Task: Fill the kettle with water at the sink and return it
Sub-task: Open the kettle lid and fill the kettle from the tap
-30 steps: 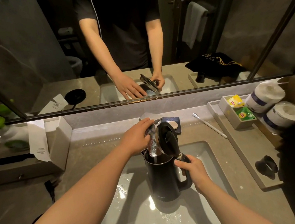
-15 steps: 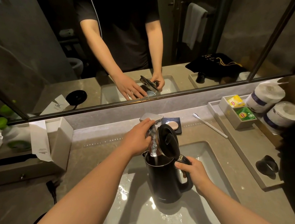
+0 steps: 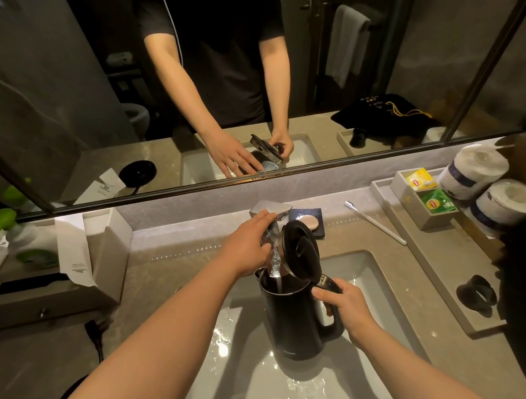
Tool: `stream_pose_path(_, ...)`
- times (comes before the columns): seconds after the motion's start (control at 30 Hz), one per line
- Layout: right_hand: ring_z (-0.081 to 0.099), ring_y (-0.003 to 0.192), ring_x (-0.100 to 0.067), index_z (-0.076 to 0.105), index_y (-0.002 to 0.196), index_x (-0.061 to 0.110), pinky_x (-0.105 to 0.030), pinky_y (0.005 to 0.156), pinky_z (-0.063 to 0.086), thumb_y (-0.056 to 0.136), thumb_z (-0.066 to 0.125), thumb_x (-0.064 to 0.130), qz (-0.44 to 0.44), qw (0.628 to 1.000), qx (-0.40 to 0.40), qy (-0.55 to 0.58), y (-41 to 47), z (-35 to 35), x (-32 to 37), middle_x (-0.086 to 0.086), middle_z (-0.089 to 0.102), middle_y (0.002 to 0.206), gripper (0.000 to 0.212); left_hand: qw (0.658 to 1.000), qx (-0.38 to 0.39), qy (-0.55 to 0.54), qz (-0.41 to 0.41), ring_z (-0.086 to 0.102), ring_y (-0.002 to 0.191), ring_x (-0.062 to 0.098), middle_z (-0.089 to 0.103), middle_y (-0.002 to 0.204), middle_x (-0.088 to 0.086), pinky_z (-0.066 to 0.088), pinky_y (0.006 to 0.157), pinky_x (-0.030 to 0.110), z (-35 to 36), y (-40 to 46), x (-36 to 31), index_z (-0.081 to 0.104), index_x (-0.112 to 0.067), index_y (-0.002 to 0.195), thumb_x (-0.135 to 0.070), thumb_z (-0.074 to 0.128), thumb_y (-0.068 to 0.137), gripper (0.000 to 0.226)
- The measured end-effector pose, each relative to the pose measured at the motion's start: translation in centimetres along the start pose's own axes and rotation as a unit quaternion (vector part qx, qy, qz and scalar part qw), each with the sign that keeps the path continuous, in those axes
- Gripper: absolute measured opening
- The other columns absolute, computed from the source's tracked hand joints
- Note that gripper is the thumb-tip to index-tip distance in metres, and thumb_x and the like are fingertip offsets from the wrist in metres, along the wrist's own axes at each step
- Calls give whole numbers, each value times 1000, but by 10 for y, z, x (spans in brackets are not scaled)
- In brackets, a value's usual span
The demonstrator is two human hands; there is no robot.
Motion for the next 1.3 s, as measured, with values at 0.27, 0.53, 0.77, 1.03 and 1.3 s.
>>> stream_pose_path(0.27,53,58,-22,70,74,11,-32,56,48,81,80,20,-4,1000,-3,4,-3,-2,2,-1,60,56,14,1000,10,3,-3,28,143,20,19,161,-5,33,111,39,2,-2,0,24,-33,149,-19,58,88,72)
stream_pose_path(0.53,53,60,-22,70,75,14,-31,56,48,82,79,18,-7,1000,-2,15,-5,-1,6,0,63,60,11,1000,16,2,-6,27,143,20,17,162,-6,32,109,37,1,-3,-1,22,-33,150,-17,58,87,75)
stream_pose_path(0.77,57,69,-20,71,87,13,-29,62,48,85,76,18,-8,1000,4,10,-5,4,7,-2,66,75,8,1000,29,-1,-9,25,145,19,14,162,-6,31,112,38,0,-5,-3,20,-32,151,-15,59,86,78)
stream_pose_path(1.03,52,59,-20,69,78,12,-28,55,46,83,78,16,-9,1000,5,5,-7,3,8,0,61,60,11,999,39,-6,-12,26,144,22,16,162,-4,34,112,42,-1,-6,-9,21,-30,151,-11,59,87,77)
stream_pose_path(1.3,50,55,-19,70,78,9,-28,54,47,82,78,15,-11,1000,9,16,-7,4,7,-1,59,56,11,999,37,-13,-21,25,145,22,14,163,-4,31,112,40,0,-7,-7,20,-31,151,-9,60,86,79)
Point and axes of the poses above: each hand's wrist, its own y-axis towards the middle knuckle, its own z-axis out of the palm, x = y × z, the point moved 10 cm from there along y, towards the middle knuckle
